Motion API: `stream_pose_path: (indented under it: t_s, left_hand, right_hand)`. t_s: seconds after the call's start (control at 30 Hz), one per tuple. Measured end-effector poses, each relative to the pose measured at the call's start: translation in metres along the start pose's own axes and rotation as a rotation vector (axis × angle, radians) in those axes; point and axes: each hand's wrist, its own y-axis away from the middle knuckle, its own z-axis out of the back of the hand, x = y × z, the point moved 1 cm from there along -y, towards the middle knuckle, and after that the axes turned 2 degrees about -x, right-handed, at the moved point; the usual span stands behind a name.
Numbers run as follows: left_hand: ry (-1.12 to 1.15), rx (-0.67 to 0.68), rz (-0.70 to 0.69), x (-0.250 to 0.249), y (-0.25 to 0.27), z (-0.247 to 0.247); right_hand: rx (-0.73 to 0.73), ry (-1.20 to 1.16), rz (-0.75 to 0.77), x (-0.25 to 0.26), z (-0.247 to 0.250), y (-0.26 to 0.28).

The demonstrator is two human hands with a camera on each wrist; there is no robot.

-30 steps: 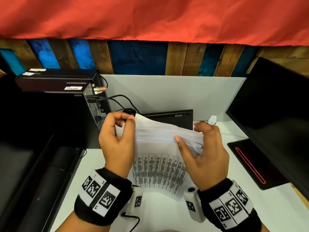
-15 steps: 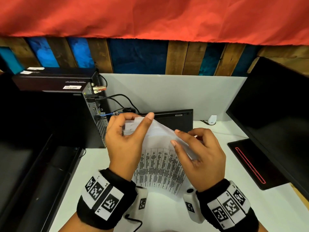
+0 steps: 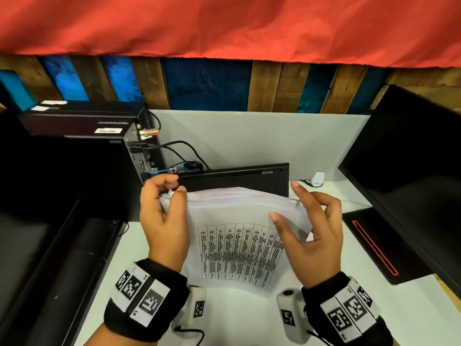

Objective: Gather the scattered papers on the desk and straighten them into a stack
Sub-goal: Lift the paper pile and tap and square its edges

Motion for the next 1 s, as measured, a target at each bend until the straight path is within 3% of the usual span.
stream_pose_path:
  t_s: [0.23, 0.37, 0.43, 0.5, 0.7, 0.83, 1.0]
  left_hand:
    - [0.121, 0.09, 0.026, -0.007, 0.009, -0.005]
    - [0.166, 0.37, 0.139, 0.017, -0.001, 0.012]
    - [0.179, 0.458, 0.199, 0.021, 0.002, 0.014]
    - [0.172, 0.424, 0.175, 0.019, 0.008, 0.013]
    - [0.162, 0.057, 0.049, -0.005, 0.025, -0.006]
    - [0.048, -0.005, 0.039, -0.002, 0.018, -0.007]
    - [0.092, -0.025, 0.051, -0.004, 0.019, -0.004]
  right_hand:
    - [-0.018, -0.045, -0.019, -0.005, -0.006, 0.004]
    - [-0.019, -0.137, -0.123, -0.011, -0.001, 0.004]
    - [0.03, -0.104, -0.102, -0.012, 0.0, 0.009]
    - [0.069, -0.033, -0.06, -0.01, -0.001, 0.013]
    - [-0.02, 0.1, 0.022, 0.003, -0.003, 0.012]
    - [-0.023, 0.136, -0.029, 0.003, -0.002, 0.014]
    - [-0.027, 0.006, -0.058, -0.003, -0.005, 0.019]
